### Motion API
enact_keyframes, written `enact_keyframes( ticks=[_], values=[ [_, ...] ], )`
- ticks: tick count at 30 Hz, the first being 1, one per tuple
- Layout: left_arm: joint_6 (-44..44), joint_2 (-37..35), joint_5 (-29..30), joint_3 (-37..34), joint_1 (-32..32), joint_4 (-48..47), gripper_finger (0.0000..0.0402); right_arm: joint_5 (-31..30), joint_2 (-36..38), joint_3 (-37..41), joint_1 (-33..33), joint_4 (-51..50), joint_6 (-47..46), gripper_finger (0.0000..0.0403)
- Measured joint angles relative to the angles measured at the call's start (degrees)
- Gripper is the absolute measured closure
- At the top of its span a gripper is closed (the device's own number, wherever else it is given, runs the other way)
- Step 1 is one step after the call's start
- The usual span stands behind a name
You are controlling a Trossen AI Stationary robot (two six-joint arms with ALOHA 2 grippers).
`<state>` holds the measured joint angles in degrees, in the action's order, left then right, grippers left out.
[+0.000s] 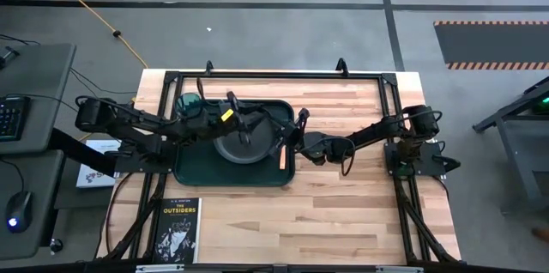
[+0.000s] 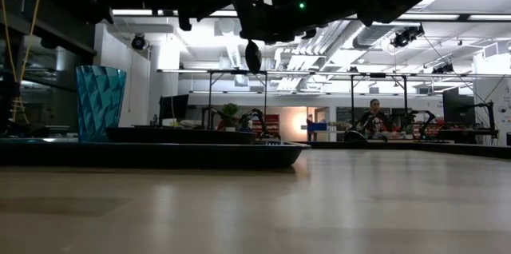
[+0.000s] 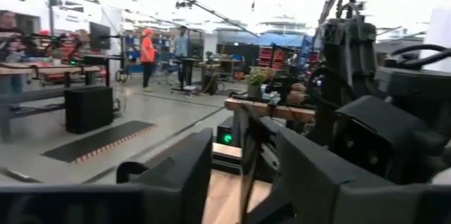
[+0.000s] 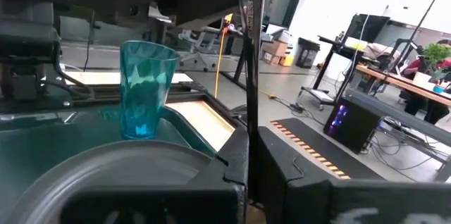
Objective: Pick and place plate/cup/fork/spoon on tray
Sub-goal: Put the black spoon on the black tray
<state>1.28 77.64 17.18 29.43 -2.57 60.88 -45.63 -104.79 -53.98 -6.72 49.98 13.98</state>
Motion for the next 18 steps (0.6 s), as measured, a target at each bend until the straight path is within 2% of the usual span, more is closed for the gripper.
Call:
enact_keyframes(
  ticks=[7, 8, 13, 18],
  values=[
    [-0.47, -0.01, 0.68, 0.0, 0.0, -0.97, 0.0382, -0.01, 0.0, 0.0, 0.0, -0.03, -0.02, 0.0403],
    [-0.81, -0.01, 0.72, 0.0, 0.0, -0.98, 0.039, 0.28, 0.0, 0.0, 0.0, -0.1, -0.03, 0.0403],
    [-1.7, -0.01, 1.15, 0.0, 0.04, -1.07, 0.0394, 2.72, 0.09, 0.0, 0.09, -0.91, -0.48, 0.0389],
    [-1.91, -0.01, 1.18, 0.0, 0.03, -1.73, 0.0397, 3.27, 0.1, 0.0, 0.03, -2.15, -0.35, 0.0335]
  ],
)
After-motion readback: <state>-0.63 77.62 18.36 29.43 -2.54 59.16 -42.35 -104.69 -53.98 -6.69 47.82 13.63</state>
